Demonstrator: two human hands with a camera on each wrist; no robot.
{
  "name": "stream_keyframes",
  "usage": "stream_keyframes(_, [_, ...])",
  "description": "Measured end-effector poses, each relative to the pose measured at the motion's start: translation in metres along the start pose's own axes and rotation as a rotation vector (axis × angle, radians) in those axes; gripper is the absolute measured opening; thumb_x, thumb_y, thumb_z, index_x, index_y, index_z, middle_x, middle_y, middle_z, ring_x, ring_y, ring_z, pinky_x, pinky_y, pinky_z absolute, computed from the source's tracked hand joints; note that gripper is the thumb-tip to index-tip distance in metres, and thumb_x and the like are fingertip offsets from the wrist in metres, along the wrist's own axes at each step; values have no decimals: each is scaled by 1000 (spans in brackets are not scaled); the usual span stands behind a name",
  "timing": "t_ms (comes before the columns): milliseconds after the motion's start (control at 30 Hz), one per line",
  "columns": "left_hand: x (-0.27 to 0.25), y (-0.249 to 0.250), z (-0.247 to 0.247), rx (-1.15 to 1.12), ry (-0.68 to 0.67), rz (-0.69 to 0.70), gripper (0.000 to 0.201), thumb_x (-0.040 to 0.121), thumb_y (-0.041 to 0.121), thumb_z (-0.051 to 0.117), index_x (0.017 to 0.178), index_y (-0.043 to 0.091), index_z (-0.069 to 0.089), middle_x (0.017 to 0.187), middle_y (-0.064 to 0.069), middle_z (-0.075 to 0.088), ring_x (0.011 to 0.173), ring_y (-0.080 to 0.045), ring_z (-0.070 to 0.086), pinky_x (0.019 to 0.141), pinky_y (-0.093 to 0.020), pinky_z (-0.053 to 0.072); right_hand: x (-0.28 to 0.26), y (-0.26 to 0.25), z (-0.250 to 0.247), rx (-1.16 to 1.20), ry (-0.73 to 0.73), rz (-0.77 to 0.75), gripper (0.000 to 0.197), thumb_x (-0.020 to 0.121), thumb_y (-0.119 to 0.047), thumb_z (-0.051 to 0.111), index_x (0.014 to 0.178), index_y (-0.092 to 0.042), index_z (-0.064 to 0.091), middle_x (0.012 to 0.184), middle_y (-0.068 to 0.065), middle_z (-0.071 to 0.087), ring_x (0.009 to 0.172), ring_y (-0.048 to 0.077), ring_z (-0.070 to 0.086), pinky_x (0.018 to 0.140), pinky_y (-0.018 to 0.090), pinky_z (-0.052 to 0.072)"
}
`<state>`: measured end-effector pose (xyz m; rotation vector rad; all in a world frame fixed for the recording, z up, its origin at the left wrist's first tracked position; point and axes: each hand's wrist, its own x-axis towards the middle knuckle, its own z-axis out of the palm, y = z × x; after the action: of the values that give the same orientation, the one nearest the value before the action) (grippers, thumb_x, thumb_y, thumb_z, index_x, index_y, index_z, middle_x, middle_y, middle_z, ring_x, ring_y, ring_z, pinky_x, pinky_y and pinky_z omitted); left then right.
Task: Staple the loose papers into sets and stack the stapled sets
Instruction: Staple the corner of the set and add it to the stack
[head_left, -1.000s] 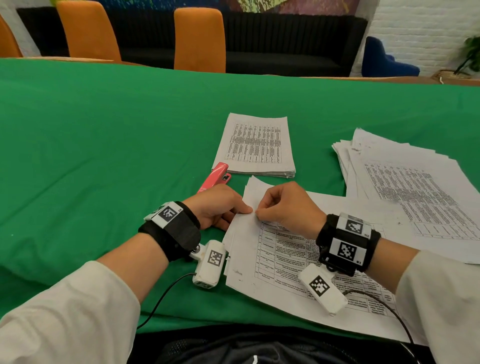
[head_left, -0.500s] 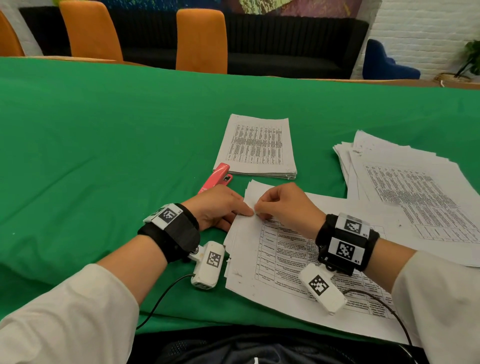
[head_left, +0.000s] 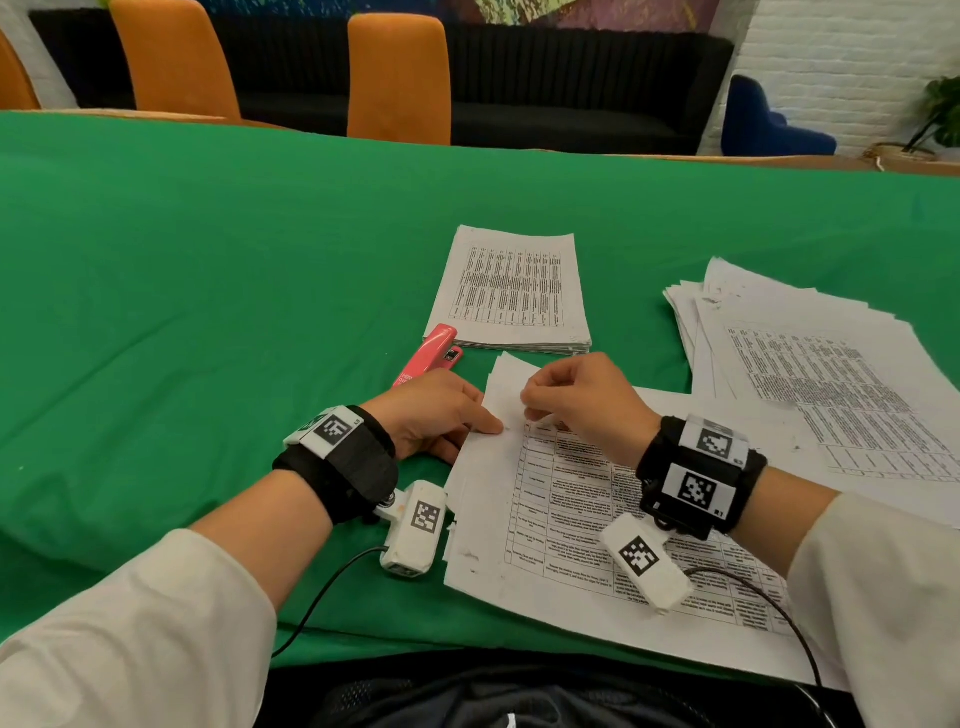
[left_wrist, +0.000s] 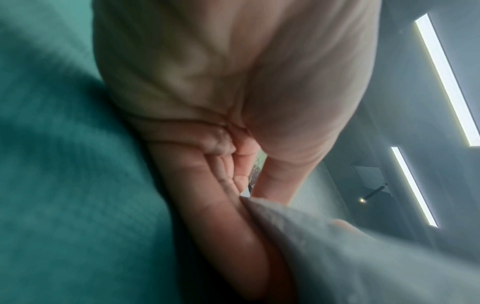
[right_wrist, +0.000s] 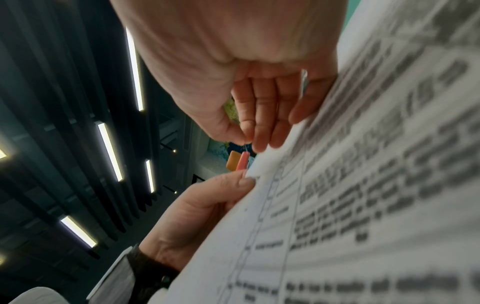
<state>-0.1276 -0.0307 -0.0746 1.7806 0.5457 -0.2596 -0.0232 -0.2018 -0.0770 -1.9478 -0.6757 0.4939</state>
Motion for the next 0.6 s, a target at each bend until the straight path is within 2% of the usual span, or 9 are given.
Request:
stream_keyframes(100, [-1, 1, 0, -6, -9, -14, 26, 91, 7, 77, 74, 12, 58, 79, -11, 66, 62, -20, 63, 49, -26, 56, -3, -2, -13, 166, -46, 60, 12, 90, -4, 76, 81, -4, 68, 87, 14, 79, 84, 25, 79, 74, 40, 60])
stream_keyframes(200, [-2, 1, -1, -14, -9, -21, 15, 91, 7, 76, 84, 8, 64, 89, -17, 68, 65, -23, 65, 51, -27, 58, -13, -2, -35, 293, -62, 121, 12, 92, 2, 71, 84, -1, 62, 89, 20, 77, 79, 32, 77, 74, 48, 64])
stream_keyframes(300, [-2, 1, 0, -7, -8, -20, 13, 93, 10, 75, 86, 5, 65, 86, -16, 73, 64, -23, 68, 50, -28, 58, -31, 5, -67, 309, -55, 168, 13, 93, 3, 70, 85, -2, 61, 86, 22, 73, 70, 27, 73, 68, 45, 65])
stream_keyframes(400, [-4, 4, 3, 4, -2, -22, 16, 93, 15, 76, 90, 1, 70, 85, -15, 78, 62, -22, 72, 49, -27, 57, -58, 12, -107, 302, -36, 193, 9, 92, 4, 71, 93, -2, 65, 82, 21, 70, 64, 25, 69, 62, 40, 65])
stream_keyframes(467, [-5, 6, 5, 25, 19, -26, 20, 92, 15, 77, 97, -4, 73, 83, -16, 78, 58, -20, 71, 46, -26, 56, -81, 17, -134, 273, 24, 187, 6, 92, 4, 71, 95, 0, 68, 81, 20, 71, 64, 25, 69, 65, 40, 65])
stream_keyframes(600, [-3, 10, 10, 109, 79, -37, 16, 90, 12, 77, 88, -3, 74, 67, -12, 72, 44, -17, 61, 35, -24, 46, -138, 32, -184, 248, 165, 211, 12, 87, 5, 73, 98, 0, 75, 86, 25, 74, 72, 28, 75, 73, 38, 66])
